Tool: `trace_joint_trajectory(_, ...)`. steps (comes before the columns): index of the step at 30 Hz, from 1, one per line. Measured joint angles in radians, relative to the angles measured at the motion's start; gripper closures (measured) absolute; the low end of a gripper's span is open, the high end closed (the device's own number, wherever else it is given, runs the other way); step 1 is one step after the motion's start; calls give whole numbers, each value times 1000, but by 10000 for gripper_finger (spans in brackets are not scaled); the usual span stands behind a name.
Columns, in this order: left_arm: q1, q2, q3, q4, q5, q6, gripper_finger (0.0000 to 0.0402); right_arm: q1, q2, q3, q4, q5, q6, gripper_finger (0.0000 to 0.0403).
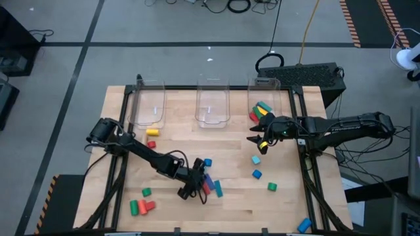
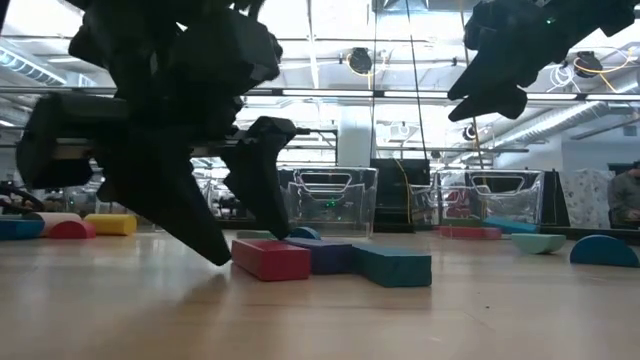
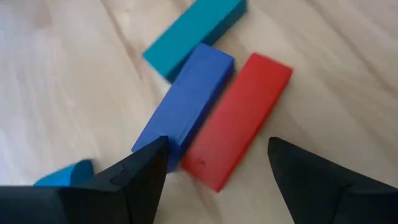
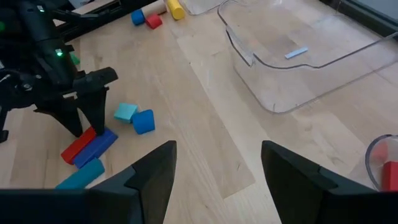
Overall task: Sort blocks by size
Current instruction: Put the red rectangular block into the right transparent bin
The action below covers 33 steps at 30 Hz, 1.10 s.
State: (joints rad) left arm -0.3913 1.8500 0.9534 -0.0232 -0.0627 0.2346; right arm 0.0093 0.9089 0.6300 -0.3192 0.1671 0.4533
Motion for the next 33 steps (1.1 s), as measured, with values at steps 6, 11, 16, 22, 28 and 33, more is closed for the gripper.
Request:
trace_joint_trajectory(6,0,0,-1,51,-91,43,128,1,0,0,0,17,5,183)
trace_joint_trajectory(11,13,-1,0,36,-122,7,128,13,0,0,0,17,6,183)
trace_joint_trajectory(16,5,-2,0,37,5,11,128,14,0,0,0,17,7,183)
trace_joint_trajectory(22,3,-2,1,53,0,-26,128,18,0,0,0,19,7,183)
trace_joint_trajectory(28,4,-4,3,147,-12,-71,128,19,0,0,0,20,24,183)
trace_joint_trajectory(33,4,6,3,166,19,-77,128,19,0,0,-1,20,25,183)
